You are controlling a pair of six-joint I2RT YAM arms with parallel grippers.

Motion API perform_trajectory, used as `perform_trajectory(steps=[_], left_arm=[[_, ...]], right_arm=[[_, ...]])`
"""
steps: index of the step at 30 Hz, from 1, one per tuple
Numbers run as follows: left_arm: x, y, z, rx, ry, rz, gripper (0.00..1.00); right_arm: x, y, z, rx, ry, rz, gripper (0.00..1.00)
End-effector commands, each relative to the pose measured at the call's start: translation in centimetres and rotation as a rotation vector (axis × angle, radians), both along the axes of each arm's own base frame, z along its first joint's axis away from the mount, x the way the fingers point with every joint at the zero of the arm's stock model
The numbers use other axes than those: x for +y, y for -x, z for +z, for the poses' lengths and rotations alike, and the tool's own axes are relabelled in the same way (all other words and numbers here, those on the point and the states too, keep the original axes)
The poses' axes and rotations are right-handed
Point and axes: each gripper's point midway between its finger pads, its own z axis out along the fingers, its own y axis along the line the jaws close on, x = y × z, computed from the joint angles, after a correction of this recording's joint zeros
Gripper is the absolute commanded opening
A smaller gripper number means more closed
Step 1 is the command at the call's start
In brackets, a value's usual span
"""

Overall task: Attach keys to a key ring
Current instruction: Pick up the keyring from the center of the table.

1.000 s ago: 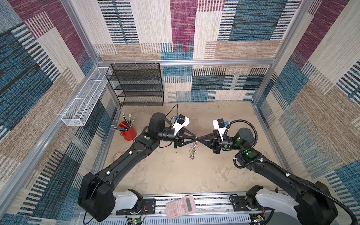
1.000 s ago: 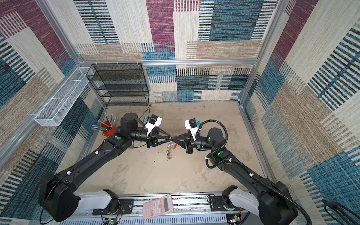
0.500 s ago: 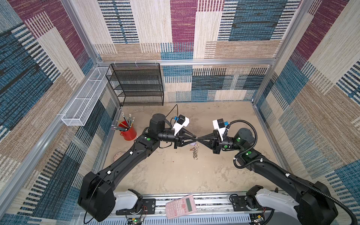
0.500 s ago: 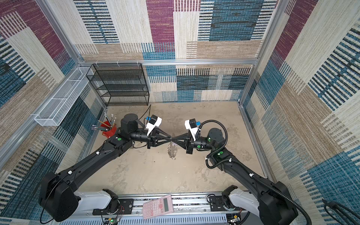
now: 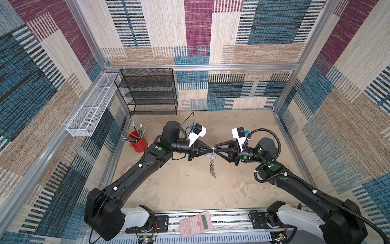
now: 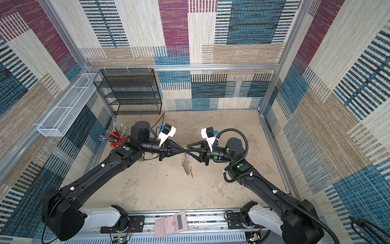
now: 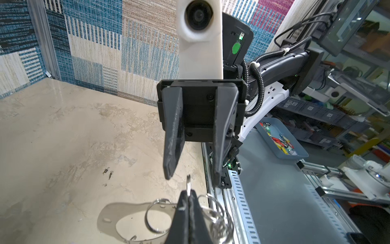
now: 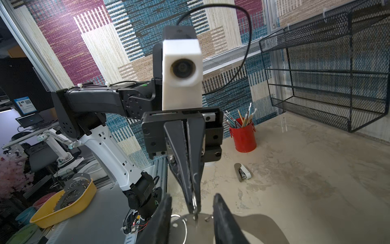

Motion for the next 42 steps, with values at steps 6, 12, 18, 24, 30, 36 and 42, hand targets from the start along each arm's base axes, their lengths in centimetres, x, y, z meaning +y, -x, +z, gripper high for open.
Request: perform_trajectory(steps=[6, 12, 18, 24, 30, 36, 42], left_arm=[[1.0, 0.5, -0.6, -0.099, -0.186, -0.026, 0.0], [1.3, 0.3, -0.7, -0.142, -0.283, -0.007, 0.0], [1.3, 0.5, -1.0, -0.148, -0.321, -0.015, 0.0], [0.9, 0.5, -0.8, -0.154, -0.331, -0.026, 0.0], [0.8, 0.1, -1.3, -0.151, -0.378, -0.025, 0.0], [0.5, -0.3, -1.0, -0.143, -0.372, -0.013, 0.0], [0.0, -1.3, -0.2, -0.115, -0.311, 0.064, 0.0]], right_arm=[[-0.1, -0.8, -0.6, -0.003, 0.053, -0.047, 0.54], [0.0, -1.4, -0.8, 0.0, 0.061, -0.062, 0.53], [0.4, -1.8, -1.4, 0.016, 0.07, -0.052, 0.47], [1.0, -1.4, -2.1, 0.034, 0.078, 0.006, 0.43], [0.8, -0.9, -2.4, 0.033, 0.076, 0.021, 0.43], [0.2, -1.5, -2.5, 0.044, 0.077, -0.054, 0.44], [-1.4, -3.2, -2.3, 0.041, 0.089, -0.226, 0.53]])
